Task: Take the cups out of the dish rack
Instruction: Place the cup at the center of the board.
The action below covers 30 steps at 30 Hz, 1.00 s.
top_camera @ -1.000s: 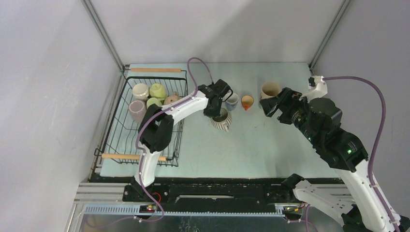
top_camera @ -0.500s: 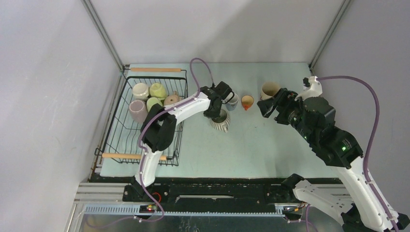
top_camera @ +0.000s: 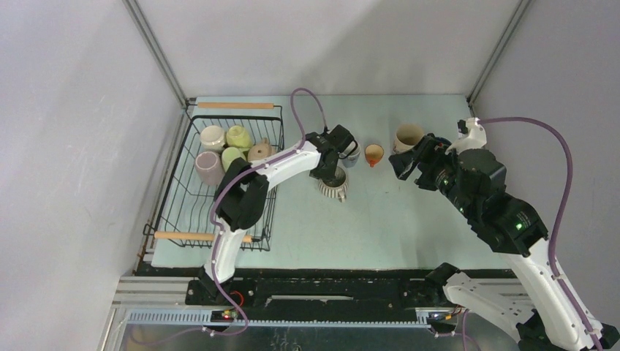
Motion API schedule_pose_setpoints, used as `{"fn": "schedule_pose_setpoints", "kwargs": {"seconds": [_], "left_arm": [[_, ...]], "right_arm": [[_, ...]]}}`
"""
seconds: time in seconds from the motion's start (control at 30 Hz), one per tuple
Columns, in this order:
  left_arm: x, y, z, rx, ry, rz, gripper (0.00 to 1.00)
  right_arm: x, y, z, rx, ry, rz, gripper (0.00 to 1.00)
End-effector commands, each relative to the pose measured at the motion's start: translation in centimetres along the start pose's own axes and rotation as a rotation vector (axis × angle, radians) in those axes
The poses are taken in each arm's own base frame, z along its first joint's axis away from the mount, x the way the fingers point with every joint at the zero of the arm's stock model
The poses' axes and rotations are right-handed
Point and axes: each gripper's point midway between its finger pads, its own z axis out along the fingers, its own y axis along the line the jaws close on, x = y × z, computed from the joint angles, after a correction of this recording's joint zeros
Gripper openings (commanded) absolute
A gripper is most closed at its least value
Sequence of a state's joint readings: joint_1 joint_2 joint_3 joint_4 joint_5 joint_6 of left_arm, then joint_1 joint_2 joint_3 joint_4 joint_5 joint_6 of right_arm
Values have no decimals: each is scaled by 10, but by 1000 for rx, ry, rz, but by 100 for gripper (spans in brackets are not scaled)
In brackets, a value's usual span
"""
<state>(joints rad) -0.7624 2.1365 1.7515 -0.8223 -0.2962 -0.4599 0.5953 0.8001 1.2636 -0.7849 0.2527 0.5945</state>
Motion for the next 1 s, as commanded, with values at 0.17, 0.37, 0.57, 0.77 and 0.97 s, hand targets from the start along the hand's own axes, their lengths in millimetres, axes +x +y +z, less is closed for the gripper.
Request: {"fn": "schedule_pose_setpoints", "kwargs": {"seconds": [0.17,0.37,0.57,0.77,0.97], "left_arm": [[-52,-11,-68,84,-170,-6,54],[-60,-7,-107,127,-222,-10,70],[-63,9,-151,143,-293,-30,86],[-59,42,-204,129,-389,-77,100],[-47,91,-241,84,-455,-180,100]], "right_arm": [[-8,3,-3,-13,-35,31,95],[-7,4,0,-16,-34,28,95],[-6,5,3,-19,-30,20,96],[-2,7,9,-24,-13,5,98],[3,8,18,-28,11,-19,99]]}}
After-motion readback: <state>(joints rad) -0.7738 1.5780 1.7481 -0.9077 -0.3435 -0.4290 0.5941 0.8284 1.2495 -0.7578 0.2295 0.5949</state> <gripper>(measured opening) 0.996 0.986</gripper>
